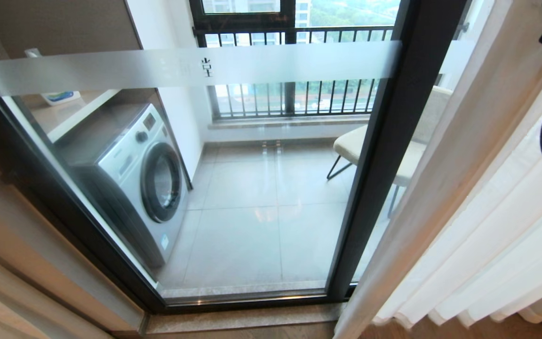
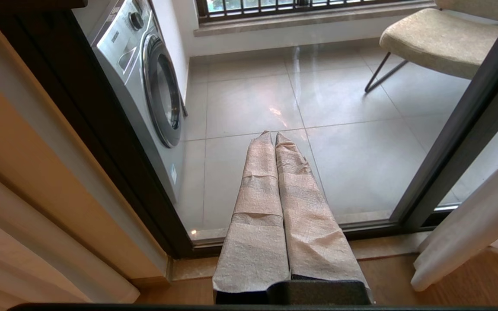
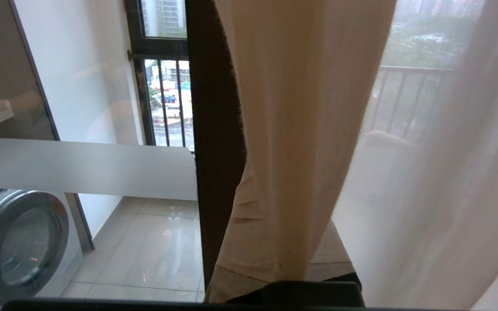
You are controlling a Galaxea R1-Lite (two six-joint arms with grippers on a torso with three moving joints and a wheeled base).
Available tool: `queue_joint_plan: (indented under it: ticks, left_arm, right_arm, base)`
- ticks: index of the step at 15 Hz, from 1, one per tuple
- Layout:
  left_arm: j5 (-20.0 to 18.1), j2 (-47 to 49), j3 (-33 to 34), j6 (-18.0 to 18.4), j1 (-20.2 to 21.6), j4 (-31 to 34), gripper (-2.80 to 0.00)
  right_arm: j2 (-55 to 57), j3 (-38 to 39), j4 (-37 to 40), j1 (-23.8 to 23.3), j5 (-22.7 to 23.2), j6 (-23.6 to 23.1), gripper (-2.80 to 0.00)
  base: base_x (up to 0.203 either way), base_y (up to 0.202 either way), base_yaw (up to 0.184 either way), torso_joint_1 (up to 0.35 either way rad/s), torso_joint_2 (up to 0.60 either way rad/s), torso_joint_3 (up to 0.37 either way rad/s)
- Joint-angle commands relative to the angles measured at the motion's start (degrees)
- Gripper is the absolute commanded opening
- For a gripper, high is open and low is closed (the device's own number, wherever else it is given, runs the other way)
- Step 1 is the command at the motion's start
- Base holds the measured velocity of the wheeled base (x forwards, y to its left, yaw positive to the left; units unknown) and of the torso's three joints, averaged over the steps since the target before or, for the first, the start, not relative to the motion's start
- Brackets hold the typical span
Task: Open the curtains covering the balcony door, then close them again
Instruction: Pull the inner curtains open on both sides
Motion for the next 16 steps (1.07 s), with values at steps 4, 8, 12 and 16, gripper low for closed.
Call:
queue_joint_plan:
  ticks: [4,8,12,16]
  left_arm:
    - [-0.01,-0.02,0.01,0.03,0.01,0.02,-2.8]
    - [-0.01,-0.02,0.01,0.03,0.01,-0.04,-2.8]
    - [-0.01,-0.02,0.01,0.03,0.01,-0.04,-2.8]
    - [-0.01,-0.02,0.01,0.03,0.01,-0.04,-2.8]
  right_arm:
    - [-1.83,0.77,0.94,-3.28,0.13,0.23,-2.8]
    - [-2.28,2.68,0.62,-5.31,0.04,0.16,-2.8]
    - [-2.93,3.73,0.79,-6.81,0.13,0.23,-2.8]
    - [-2.71,4.03,0.69,-7.44,0.12,0.23,-2.8]
  base:
    - [0.0,0.0,0.0,0.0,0.0,0.0]
    - [0.0,0.0,0.0,0.0,0.0,0.0]
    - [0.0,0.0,0.0,0.0,0.0,0.0]
    - [0.0,0.0,0.0,0.0,0.0,0.0]
